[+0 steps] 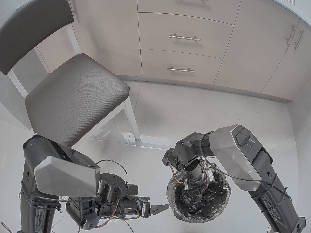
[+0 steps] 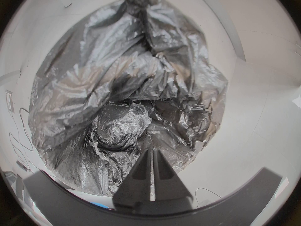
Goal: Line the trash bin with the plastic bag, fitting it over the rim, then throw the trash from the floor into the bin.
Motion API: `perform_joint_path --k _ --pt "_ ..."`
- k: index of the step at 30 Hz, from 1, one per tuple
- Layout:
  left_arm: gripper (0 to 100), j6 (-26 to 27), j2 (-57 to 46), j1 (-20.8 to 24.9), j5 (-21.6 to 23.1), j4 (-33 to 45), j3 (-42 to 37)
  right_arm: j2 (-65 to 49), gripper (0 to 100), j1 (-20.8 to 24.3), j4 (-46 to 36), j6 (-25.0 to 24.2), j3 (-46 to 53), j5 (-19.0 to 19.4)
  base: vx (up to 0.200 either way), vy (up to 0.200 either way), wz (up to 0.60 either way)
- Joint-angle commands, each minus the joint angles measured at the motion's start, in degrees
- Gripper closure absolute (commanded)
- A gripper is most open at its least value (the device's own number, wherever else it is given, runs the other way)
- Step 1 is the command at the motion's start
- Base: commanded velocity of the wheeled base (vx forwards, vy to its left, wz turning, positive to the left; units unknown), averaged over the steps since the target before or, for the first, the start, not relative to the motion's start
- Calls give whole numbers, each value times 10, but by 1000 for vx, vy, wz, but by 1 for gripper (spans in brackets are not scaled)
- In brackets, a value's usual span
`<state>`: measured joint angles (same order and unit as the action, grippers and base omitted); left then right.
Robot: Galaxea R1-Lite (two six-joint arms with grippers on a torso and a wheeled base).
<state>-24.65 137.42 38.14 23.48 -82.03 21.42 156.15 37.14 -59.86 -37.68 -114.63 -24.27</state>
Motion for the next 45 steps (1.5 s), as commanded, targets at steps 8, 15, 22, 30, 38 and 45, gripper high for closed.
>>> perform_joint_path --k 8,15,22,30,38,45 --pt "0 0 5 0 0 -2 -1 -2 100 16 -6 23 0 -45 0 0 0" --pt "0 -1 5 0 0 -3 -1 -2 100 16 50 40 0 -46 0 0 0" --pt "0 -1 5 -1 0 -3 -1 14 100 16 110 44 0 -52 0 0 0" --pt "0 -1 6 -1 1 -4 -3 23 100 19 156 96 0 -79 0 0 0" --pt "0 0 6 -1 1 -4 -3 22 100 19 194 143 0 -97 0 0 0" --pt "0 0 6 -1 1 -4 -3 21 100 19 226 164 0 -114 0 0 0"
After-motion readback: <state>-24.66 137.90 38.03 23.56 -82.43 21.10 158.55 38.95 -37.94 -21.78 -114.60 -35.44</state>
